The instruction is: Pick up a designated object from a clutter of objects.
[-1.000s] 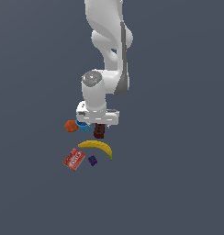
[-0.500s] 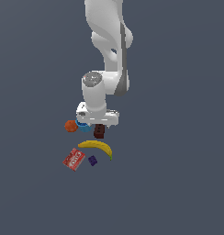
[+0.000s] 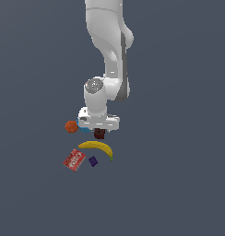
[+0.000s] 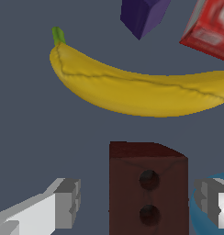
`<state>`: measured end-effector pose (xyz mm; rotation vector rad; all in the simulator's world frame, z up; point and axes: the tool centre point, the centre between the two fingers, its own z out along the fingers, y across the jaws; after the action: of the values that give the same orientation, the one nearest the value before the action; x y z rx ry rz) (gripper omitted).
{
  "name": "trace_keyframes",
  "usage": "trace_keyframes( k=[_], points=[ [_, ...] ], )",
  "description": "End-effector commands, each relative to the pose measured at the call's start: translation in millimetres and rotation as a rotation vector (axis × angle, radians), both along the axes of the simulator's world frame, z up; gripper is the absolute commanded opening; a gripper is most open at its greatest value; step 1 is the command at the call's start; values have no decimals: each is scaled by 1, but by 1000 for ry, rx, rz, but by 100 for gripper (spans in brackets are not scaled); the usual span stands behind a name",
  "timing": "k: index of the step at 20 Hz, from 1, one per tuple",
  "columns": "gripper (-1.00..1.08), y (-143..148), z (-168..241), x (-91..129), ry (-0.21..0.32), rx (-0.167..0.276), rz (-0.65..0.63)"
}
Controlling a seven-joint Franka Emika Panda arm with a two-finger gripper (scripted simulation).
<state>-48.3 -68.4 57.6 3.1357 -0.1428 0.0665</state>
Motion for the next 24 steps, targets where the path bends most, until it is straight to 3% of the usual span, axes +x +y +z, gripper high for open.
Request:
trace_keyframes(
  k=[1,6,7,16,17,24],
  points=[
    [100,-2,-24,-16,41,4,-8],
    [100,-2,-31,-16,42,4,-9],
    [-100,-2,-31,-16,42,4,-9],
    [-100,-2,-31,-16,42,4,-9],
    [-100,-3,-5,9,-23,-5,-2],
    [-100,5,4,5,-22,-4,-2]
  ],
)
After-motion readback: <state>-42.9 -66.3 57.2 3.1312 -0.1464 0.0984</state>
